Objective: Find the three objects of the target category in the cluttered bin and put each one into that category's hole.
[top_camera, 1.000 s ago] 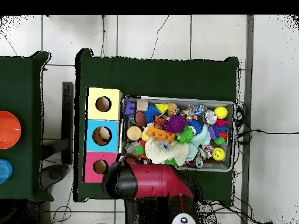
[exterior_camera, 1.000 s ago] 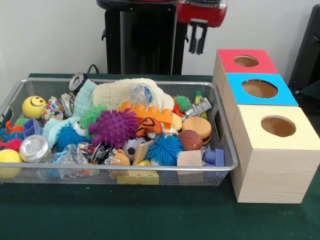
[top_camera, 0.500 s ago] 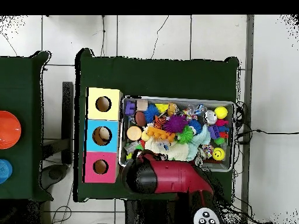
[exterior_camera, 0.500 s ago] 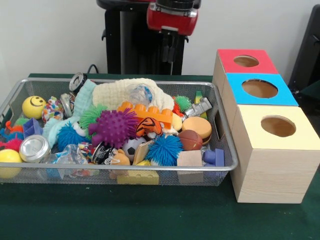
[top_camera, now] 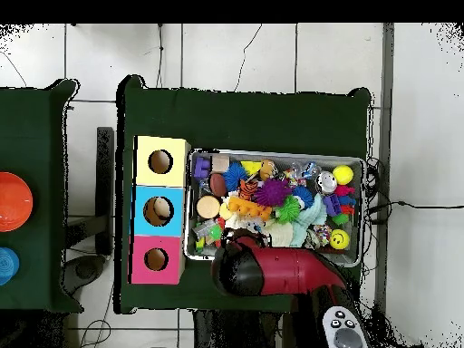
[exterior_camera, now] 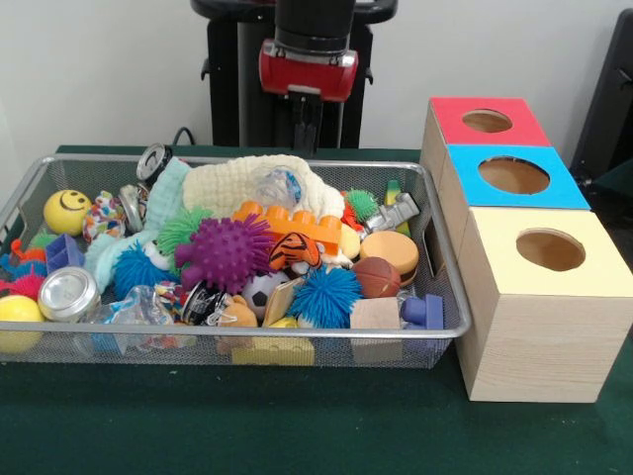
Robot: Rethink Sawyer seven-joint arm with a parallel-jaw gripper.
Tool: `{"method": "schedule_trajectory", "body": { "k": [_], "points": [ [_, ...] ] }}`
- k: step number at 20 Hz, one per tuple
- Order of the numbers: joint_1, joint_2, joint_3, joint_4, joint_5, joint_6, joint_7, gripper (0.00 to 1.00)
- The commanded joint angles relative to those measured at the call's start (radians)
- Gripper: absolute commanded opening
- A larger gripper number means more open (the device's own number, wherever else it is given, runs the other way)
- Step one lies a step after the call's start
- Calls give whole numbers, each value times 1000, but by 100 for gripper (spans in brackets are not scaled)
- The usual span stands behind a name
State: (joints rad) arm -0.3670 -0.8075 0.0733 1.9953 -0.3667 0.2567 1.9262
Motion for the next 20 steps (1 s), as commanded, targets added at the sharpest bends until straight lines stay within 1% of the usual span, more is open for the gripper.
{"method": "schedule_trajectory", "body": {
  "k": [1,3,4,9,14,19,20],
  "points": [
    [-31,138,105,-103,-96,-150,-3,0],
    [-39,173,110,-119,-110,-184,3,0],
    [-49,184,120,-125,-115,-185,-2,0],
    [-64,192,144,-122,-116,-179,9,0],
    [-88,152,168,-112,-116,-119,-13,0],
    [-82,92,162,-74,-100,-83,-2,0],
    [-81,89,162,-75,-99,-74,-5,0]
  ]
}}
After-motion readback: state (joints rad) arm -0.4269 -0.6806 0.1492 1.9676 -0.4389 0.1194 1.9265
